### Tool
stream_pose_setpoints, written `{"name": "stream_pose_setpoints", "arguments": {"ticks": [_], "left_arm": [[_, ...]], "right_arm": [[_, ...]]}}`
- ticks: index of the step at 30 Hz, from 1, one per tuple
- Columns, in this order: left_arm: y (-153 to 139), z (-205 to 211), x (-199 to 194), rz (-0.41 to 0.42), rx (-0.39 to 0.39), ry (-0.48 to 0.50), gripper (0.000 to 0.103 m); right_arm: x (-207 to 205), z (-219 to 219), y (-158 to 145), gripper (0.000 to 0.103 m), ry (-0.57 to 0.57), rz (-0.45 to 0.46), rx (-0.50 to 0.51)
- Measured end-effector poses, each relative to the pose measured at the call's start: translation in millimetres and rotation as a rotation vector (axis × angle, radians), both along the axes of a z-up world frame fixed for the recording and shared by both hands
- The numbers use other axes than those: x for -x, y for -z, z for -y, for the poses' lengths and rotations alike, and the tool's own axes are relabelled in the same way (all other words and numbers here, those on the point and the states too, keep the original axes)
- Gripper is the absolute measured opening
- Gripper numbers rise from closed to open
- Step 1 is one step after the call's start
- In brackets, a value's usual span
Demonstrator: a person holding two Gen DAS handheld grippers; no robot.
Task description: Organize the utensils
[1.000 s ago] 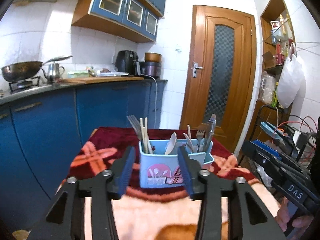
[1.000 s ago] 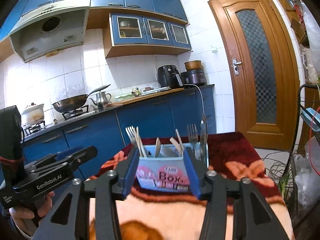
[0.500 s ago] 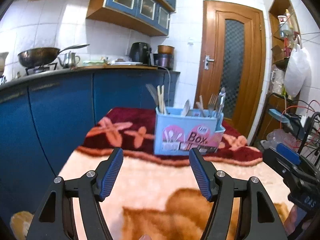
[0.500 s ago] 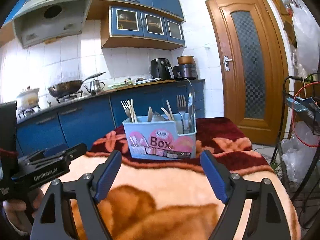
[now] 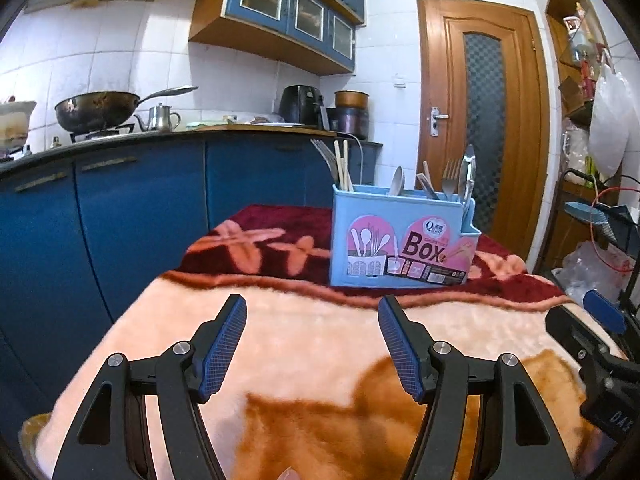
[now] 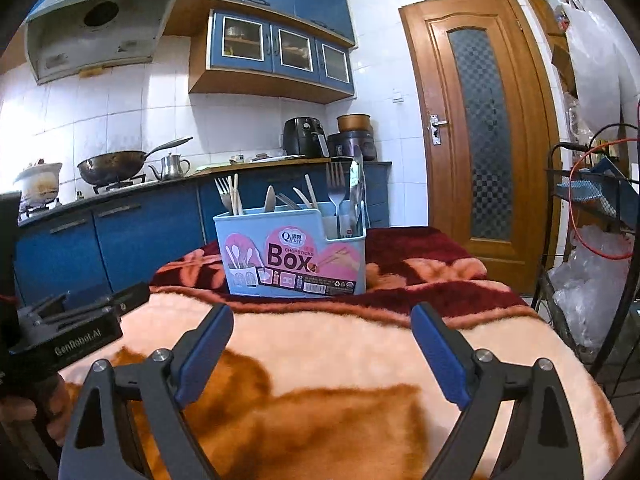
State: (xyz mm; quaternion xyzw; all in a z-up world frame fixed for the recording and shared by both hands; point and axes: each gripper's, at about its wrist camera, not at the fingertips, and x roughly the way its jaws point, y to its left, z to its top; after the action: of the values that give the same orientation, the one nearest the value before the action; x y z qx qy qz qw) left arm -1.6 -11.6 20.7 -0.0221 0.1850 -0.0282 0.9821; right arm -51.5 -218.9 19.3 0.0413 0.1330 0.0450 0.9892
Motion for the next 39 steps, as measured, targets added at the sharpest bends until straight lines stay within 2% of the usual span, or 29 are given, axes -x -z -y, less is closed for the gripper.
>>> {"name": "stream_pose_setpoints", "arguments": {"ticks": [22, 39], "left_arm": [[5.1, 6.7, 2.4, 0.006, -0.043, -0.02, 0.07], [4.7, 5.9, 4.0, 0.009, -0.036, -0.022, 0.07]], "right_arm": [[4.6, -0.5, 4.1, 0.093, 0.001, 0.019, 0.001], [4.6, 0.2, 4.1, 0.093, 0.001, 0.019, 0.002]]}}
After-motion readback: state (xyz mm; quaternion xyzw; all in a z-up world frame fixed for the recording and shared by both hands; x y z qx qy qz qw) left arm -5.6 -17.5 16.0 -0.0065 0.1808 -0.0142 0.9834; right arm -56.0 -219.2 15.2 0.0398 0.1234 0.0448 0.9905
